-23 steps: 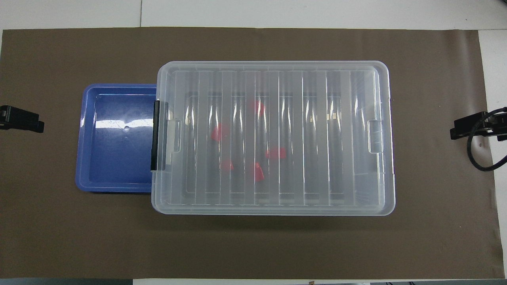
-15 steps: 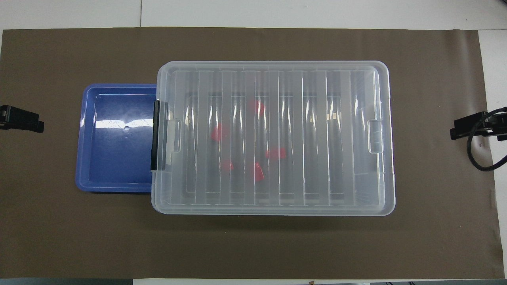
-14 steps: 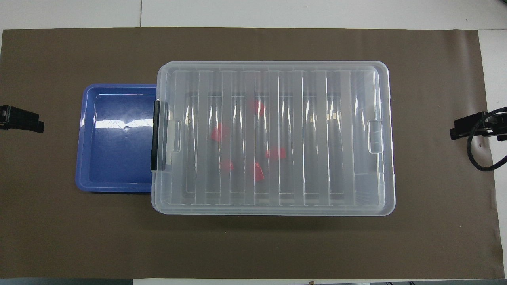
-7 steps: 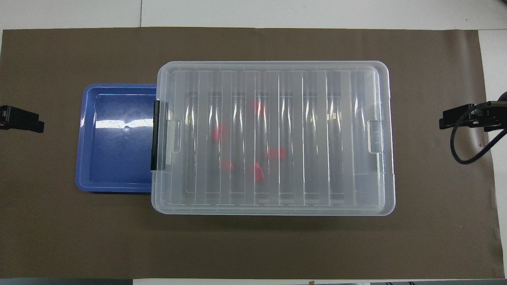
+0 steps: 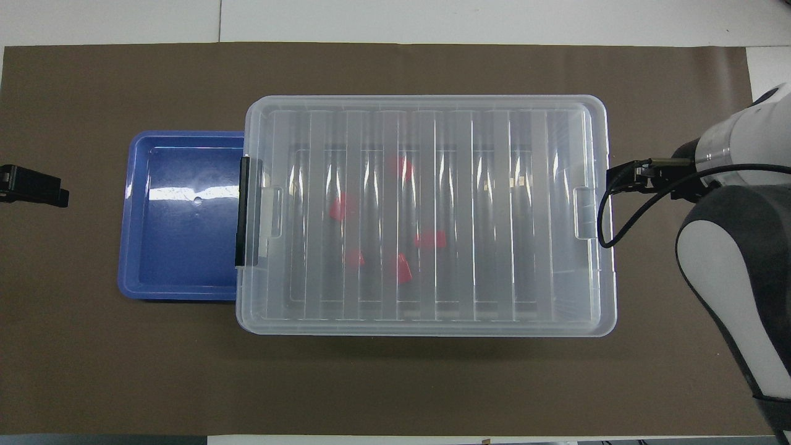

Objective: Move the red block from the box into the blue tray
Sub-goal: 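Reach the right gripper to the clear lid's edge nearest it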

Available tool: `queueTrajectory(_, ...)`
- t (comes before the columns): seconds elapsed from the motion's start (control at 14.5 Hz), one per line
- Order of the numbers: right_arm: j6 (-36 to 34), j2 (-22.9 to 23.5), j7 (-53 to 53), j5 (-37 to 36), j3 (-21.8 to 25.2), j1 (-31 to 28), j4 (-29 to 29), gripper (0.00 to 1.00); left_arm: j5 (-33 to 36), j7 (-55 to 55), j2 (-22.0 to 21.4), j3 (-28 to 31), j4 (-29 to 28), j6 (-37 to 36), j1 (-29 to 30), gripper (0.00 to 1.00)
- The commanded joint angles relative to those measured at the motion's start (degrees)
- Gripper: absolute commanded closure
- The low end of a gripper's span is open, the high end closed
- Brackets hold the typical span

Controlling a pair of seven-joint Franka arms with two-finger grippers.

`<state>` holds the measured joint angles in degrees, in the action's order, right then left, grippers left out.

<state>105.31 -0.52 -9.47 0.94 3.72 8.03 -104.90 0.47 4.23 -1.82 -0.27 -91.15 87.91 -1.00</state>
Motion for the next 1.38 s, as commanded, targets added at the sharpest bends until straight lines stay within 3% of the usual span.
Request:
queueTrajectory(0.0,4.2,0.1,-0.3,0.6,-0.4,-0.4,-3.7,0.0,0.9,0.2,-1.0,0.1,-1.0,-0.4,0.0,0.0)
queueTrajectory(0.41,8.2,-0.3,-0.4,0.6,-0.3,-0.1,-8.5,0.0,0.9,0.2,-1.0,0.1,-1.0,-0.4,0.0,0.0)
queueTrajectory(0.97,9.0,-0.5,-0.7,0.6,-0.3,-1.5,-10.6,0.0,0.9,0.0,-1.1,-0.3,-1.0,-1.3,-1.4,0.0)
queueTrajectory(1.31,9.0,-0.5,4.6,0.6,-0.2,-4.2,-10.6,0.0,0.9,-0.1,-2.8,-0.3,-5.3,2.7,-5.0,0.0)
